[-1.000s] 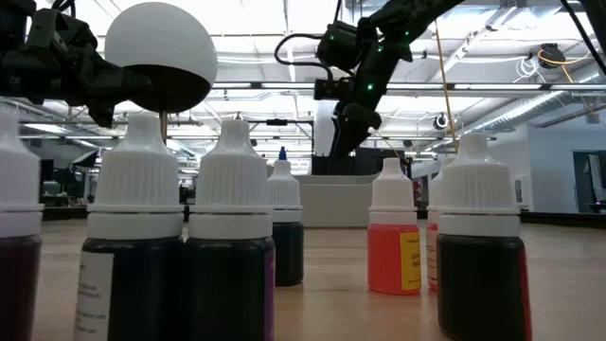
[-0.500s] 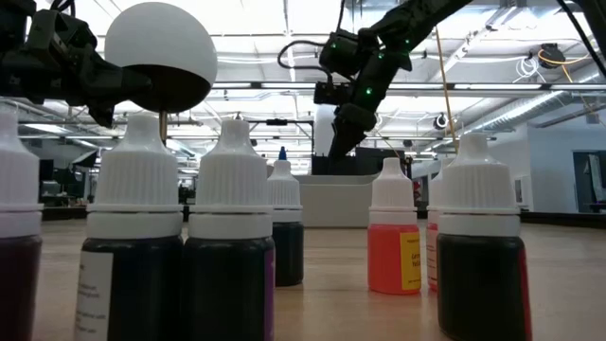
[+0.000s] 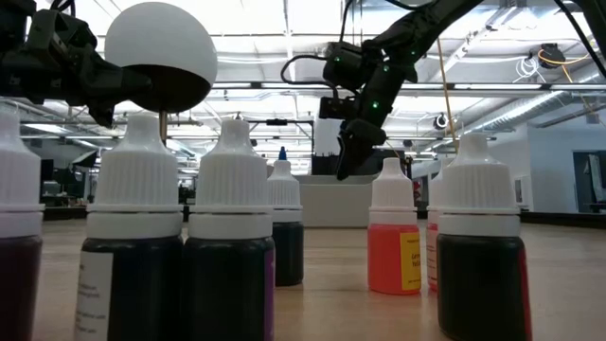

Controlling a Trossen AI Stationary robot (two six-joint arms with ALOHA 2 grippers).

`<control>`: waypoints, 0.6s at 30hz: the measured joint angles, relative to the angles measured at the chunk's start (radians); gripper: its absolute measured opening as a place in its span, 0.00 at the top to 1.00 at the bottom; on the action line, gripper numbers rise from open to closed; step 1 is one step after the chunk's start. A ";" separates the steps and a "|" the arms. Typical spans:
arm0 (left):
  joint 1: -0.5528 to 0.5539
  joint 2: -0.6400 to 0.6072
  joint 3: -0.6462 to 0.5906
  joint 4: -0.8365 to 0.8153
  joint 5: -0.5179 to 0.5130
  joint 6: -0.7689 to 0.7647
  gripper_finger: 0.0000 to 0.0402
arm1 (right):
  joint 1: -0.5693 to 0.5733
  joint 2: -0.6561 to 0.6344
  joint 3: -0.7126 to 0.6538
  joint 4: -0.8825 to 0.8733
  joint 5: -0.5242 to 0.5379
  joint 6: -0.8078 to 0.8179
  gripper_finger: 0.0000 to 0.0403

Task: Pick & Place food coloring
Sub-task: Adjust the gray bin

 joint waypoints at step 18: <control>0.000 0.000 0.000 0.000 0.002 -0.001 0.91 | 0.000 0.000 -0.055 -0.017 0.001 -0.048 0.85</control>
